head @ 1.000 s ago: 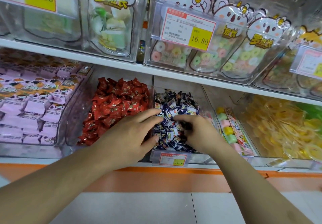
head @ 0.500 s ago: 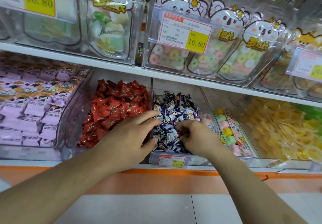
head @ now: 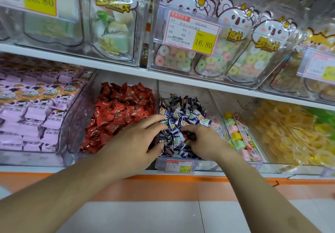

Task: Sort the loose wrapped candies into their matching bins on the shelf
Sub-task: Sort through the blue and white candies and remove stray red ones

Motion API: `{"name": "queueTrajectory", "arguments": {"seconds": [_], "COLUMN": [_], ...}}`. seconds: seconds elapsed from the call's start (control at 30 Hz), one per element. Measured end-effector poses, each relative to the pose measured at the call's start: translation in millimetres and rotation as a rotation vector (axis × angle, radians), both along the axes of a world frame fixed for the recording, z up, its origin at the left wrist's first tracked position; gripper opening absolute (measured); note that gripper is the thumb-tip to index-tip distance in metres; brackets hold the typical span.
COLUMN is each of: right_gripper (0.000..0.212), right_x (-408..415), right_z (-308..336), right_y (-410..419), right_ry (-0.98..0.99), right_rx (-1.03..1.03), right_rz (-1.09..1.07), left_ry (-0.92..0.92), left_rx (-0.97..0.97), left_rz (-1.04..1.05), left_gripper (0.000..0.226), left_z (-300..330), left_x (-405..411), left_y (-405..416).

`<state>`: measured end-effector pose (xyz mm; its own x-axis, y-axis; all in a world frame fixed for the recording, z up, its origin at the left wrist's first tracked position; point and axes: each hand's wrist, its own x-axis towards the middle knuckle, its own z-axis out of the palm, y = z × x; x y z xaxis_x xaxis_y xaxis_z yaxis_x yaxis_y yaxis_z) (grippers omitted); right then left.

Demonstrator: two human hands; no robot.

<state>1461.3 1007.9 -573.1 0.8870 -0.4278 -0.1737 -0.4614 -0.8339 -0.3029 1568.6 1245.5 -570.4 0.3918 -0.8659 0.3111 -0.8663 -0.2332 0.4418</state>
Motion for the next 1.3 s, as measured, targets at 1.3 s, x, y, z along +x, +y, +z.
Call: {"name": "queueTrajectory", "arguments": {"seconds": [1.3], "right_gripper": [0.038], "right_x": [-5], "right_z": [11], "right_y": [14], "right_ry": [-0.032], "right_rx": [0.085], "right_rz": [-0.051], "left_ry": [0.017], "left_rx": [0.009], "left_rz": [-0.005], "left_gripper": [0.037], "left_z": [8], "left_x": [-4], "left_y": [1]}}
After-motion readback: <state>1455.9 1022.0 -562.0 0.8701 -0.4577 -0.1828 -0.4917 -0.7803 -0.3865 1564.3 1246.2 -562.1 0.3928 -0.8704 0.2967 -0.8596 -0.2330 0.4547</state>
